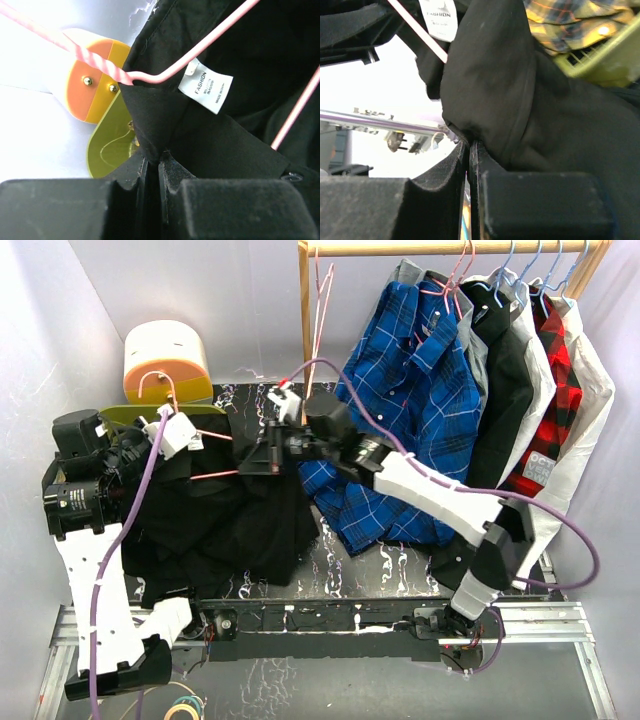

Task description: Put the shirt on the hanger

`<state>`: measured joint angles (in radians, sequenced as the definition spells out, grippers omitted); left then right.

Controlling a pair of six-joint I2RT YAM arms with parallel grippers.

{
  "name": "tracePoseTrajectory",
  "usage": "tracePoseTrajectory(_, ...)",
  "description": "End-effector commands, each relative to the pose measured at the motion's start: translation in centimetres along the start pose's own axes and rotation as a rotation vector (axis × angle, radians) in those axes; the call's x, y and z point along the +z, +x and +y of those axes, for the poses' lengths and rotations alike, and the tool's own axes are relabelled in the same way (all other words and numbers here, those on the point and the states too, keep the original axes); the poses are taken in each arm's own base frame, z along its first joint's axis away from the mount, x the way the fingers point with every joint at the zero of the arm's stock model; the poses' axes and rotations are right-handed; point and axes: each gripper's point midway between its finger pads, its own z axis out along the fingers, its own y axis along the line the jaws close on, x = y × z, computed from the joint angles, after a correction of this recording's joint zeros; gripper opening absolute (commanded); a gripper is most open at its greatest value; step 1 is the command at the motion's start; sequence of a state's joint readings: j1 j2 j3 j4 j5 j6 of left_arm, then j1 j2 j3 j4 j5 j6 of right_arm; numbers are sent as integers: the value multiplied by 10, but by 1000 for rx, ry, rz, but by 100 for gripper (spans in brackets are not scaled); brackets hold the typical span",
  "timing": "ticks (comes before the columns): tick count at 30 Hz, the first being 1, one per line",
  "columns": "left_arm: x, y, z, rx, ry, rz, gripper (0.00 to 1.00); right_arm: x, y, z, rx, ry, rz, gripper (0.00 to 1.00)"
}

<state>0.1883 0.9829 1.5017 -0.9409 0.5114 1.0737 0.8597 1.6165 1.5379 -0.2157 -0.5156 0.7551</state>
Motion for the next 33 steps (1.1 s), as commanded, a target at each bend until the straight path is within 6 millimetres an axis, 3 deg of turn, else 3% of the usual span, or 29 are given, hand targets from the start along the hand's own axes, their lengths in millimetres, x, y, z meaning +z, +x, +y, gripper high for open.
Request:
tracePoseTrajectory(1, -14, -41, 12, -113, -52, -151, 0, 41, -51, 64, 24, -143, -187, 8)
tracePoseTrajectory(3, -20, -53, 12, -161, -64, -205, 0, 57, -62, 75, 41, -185, -219, 8)
tracePoseTrajectory(6, -32, -71, 16, -193, -110, -277, 0, 51, -80, 97, 73, -280, -299, 8)
tracePoseTrajectory(12, -60, -95, 37, -167, -257, -369, 0, 22, -100, 124, 71, -330, -391, 8)
tracePoseTrajectory(13, -66, -102, 42, -163, -277, -390, 0, 5, -108, 144, 61, -371, -417, 8)
tracePoseTrajectory(17, -97, -137, 63, -132, -345, -482, 0, -32, -144, 195, -24, -411, -493, 8)
tracePoseTrajectory(20, -122, -162, 77, -118, -396, -544, 0, -47, -164, 214, -56, -408, -549, 8)
tracePoseTrajectory(23, -147, -181, 89, -98, -469, -601, 0, -64, -172, 229, -59, -437, -589, 8)
tracePoseTrajectory(26, -157, -187, 93, -124, -495, -622, 0, -69, -164, 230, -39, -467, -576, 8)
tracePoseTrajectory(27, -153, -184, 91, -139, -484, -615, 0, -63, -157, 221, -25, -462, -555, 8)
tracePoseTrajectory(29, -140, -171, 84, -191, -464, -599, 0, -43, -133, 192, 32, -436, -489, 8)
tracePoseTrajectory(30, -134, -163, 78, -216, -460, -592, 0, -24, -110, 164, 85, -399, -432, 8)
tracePoseTrajectory(33, -117, -143, 60, -295, -438, -587, 0, -1, -65, 131, 174, -371, -379, 8)
